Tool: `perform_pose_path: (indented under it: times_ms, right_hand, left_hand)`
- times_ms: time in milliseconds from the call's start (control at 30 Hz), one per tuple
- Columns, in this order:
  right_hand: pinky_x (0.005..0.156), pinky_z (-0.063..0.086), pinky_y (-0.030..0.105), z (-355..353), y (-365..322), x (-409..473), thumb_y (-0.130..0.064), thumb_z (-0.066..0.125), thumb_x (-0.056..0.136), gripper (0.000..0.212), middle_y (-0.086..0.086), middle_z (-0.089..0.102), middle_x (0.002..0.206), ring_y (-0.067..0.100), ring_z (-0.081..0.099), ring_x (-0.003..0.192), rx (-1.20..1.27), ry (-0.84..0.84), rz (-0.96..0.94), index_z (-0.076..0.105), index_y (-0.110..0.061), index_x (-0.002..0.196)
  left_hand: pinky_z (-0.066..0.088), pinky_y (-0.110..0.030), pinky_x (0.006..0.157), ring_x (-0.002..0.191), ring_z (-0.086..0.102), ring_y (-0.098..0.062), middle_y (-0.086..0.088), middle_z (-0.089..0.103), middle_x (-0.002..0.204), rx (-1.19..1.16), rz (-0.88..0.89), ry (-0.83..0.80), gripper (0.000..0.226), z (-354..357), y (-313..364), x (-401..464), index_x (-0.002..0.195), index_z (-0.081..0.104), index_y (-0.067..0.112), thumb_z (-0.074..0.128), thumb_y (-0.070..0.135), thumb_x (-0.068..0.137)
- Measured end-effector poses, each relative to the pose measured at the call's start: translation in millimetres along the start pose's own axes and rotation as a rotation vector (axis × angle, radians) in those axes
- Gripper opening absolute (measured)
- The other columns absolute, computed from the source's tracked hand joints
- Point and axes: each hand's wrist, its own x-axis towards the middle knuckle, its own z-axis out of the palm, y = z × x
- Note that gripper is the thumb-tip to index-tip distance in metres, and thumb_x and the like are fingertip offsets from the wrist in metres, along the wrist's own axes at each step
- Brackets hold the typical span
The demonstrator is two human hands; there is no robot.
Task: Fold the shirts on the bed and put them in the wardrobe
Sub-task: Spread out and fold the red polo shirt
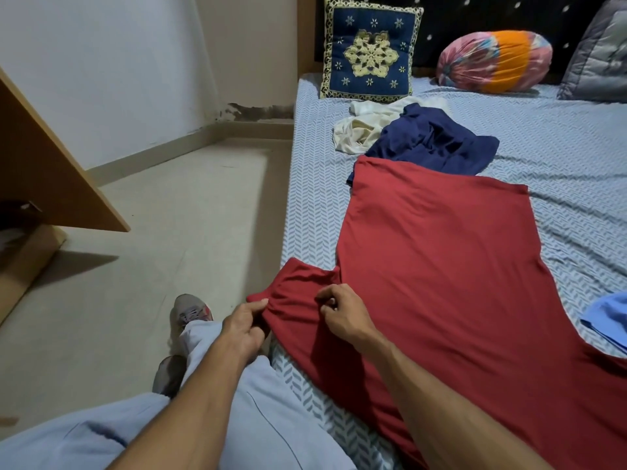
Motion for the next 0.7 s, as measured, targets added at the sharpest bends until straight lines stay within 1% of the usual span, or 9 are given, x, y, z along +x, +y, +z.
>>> perform_pose_path:
  times_ms: [67,133,200,267,367,467,567,633,700]
  right_hand:
    - [0.084,0.039,0.009,2,0,1,-0.014,0.063,0.090,0.020,-0.006,0.062,0.105,0.009,0.060,0.092,0.065,-0.016,0.040,0.072,-0.019,0.107]
    - [0.088,0.048,0.022,-3,2,-2,-0.028,0.064,0.092,0.015,-0.009,0.069,0.101,0.009,0.065,0.093,0.237,-0.037,0.117,0.070,-0.025,0.105]
    - [0.085,0.054,0.034,-19,3,-10,-0.035,0.059,0.098,0.017,-0.004,0.071,0.098,0.015,0.068,0.091,0.558,-0.082,0.229,0.067,-0.022,0.105]
    - [0.083,0.057,0.043,-44,6,-21,-0.046,0.051,0.102,0.033,0.006,0.069,0.103,0.023,0.068,0.093,0.906,-0.156,0.357,0.063,-0.017,0.112]
    - [0.078,0.059,0.052,-93,23,-43,-0.072,0.040,0.093,0.064,0.012,0.068,0.102,0.029,0.070,0.087,1.230,-0.231,0.459,0.062,-0.015,0.112]
    - [0.066,0.060,0.043,-141,59,-71,-0.083,0.037,0.085,0.080,0.014,0.070,0.085,0.030,0.071,0.070,1.417,-0.160,0.470,0.066,-0.011,0.101]
    - [0.067,0.061,0.042,-171,99,-98,-0.079,0.047,0.084,0.082,0.020,0.072,0.085,0.034,0.072,0.074,1.528,-0.103,0.500,0.073,-0.001,0.090]
    - [0.068,0.062,0.042,-178,117,-111,-0.066,0.054,0.090,0.068,0.019,0.073,0.084,0.032,0.072,0.074,1.464,-0.042,0.571,0.074,-0.001,0.087]
    - [0.074,0.062,0.043,-176,130,-117,-0.044,0.067,0.088,0.040,0.016,0.075,0.089,0.028,0.073,0.076,1.371,-0.002,0.627,0.077,-0.005,0.094]
  left_hand:
    - [0.062,-0.037,0.076,0.097,0.067,-0.031,-0.025,0.066,0.125,-0.008,0.100,-0.025,0.067,11,7,-17,0.128,0.063,-0.005,0.071,-0.008,0.061]
    - [0.060,-0.031,0.064,0.087,0.065,-0.027,-0.023,0.071,0.110,0.139,0.303,0.014,0.041,29,6,-40,0.109,0.072,0.001,0.075,-0.005,0.068]
    - [0.056,-0.032,0.069,0.080,0.066,-0.023,-0.011,0.075,0.090,0.451,0.574,-0.001,0.015,54,-5,-71,0.091,0.075,0.013,0.079,0.012,0.076]
    - [0.054,-0.032,0.073,0.074,0.068,-0.016,0.000,0.074,0.082,0.769,0.843,-0.108,0.015,82,-21,-104,0.087,0.072,0.020,0.076,0.028,0.076]
    - [0.051,-0.025,0.068,0.073,0.067,-0.008,0.008,0.071,0.080,1.113,1.040,-0.301,0.012,128,-61,-140,0.094,0.065,0.024,0.072,0.026,0.084]
    - [0.049,-0.018,0.073,0.082,0.068,-0.010,0.006,0.073,0.090,1.298,1.084,-0.565,0.023,167,-119,-167,0.105,0.065,0.025,0.066,0.014,0.084]
    - [0.047,-0.014,0.088,0.100,0.066,-0.010,0.001,0.072,0.111,1.410,1.014,-0.848,0.037,179,-168,-178,0.119,0.063,0.019,0.069,0.012,0.083]
    - [0.038,-0.015,0.105,0.122,0.058,-0.013,-0.003,0.064,0.132,1.531,1.024,-0.924,0.058,168,-191,-170,0.135,0.056,0.014,0.074,0.018,0.080]
    - [0.034,-0.031,0.117,0.136,0.047,-0.021,-0.008,0.052,0.146,1.707,1.120,-0.815,0.077,144,-205,-153,0.146,0.045,0.013,0.074,0.027,0.075]
